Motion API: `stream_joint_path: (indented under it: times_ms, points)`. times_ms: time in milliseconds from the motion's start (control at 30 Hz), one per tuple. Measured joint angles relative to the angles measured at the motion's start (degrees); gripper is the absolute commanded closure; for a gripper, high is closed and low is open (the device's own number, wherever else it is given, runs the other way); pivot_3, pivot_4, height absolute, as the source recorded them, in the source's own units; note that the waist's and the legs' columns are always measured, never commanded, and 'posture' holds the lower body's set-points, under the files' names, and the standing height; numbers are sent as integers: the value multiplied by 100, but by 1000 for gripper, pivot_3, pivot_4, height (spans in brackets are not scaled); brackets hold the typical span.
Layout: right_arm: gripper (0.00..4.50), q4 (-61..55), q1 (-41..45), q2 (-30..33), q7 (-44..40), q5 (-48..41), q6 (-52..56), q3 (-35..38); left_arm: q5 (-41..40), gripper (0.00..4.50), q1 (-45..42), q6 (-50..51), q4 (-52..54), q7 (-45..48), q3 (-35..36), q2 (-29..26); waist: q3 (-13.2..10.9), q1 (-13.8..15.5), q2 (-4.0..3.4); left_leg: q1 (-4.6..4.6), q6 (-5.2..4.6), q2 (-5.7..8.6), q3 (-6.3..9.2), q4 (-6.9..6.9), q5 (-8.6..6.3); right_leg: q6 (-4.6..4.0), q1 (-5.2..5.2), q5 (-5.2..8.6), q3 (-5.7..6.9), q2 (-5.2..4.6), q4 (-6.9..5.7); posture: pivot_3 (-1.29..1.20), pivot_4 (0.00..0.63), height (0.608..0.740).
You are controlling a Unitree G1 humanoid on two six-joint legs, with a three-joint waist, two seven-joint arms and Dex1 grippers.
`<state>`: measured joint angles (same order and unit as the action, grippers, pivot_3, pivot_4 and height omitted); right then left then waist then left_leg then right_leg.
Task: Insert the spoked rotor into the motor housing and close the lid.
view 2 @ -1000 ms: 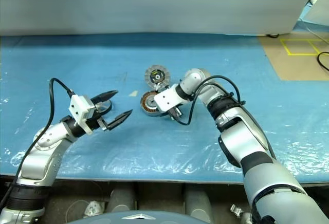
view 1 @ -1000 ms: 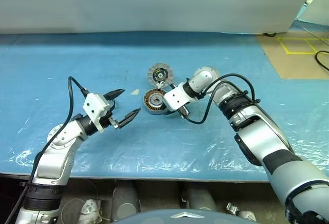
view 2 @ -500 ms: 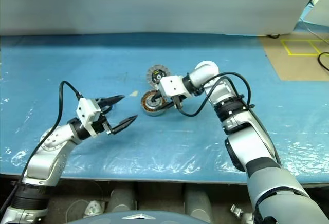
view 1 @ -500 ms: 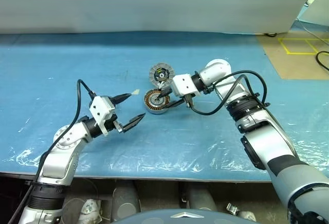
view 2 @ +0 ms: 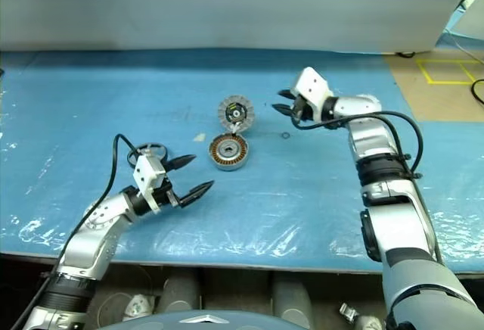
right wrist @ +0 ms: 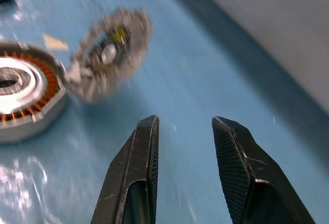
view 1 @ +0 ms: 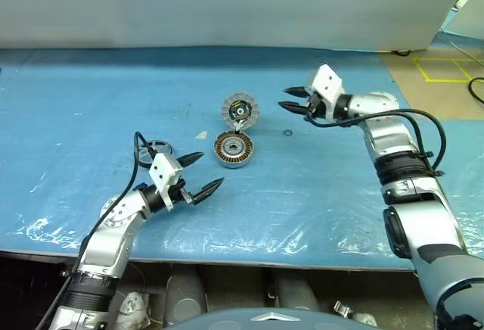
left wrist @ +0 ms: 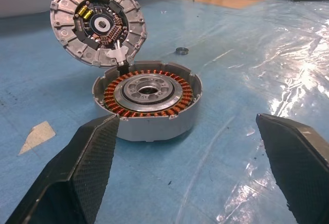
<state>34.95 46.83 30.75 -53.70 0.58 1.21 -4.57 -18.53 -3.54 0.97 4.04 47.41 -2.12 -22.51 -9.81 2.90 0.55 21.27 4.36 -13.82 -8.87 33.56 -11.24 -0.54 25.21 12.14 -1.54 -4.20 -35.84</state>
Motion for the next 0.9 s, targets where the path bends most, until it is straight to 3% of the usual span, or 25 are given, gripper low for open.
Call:
stream_joint_path:
  times_ms: [267,900]
  points:
    - [2816,-313,-970,-374,539,-105,1139,102,91,0,-83,-75,-63,-42,-39,57,0,-42,-1,-12,2,1,-4,-6,-1,1,1,-1,0,0,-2,0,150,740]
    - [2816,-24,-843,-746,1401,-79,1139,105,104,0,67,-79,-61,-98,-50,28,0,-27,-1,-16,3,4,-6,-17,-1,1,-1,-1,0,-1,7,0,150,740]
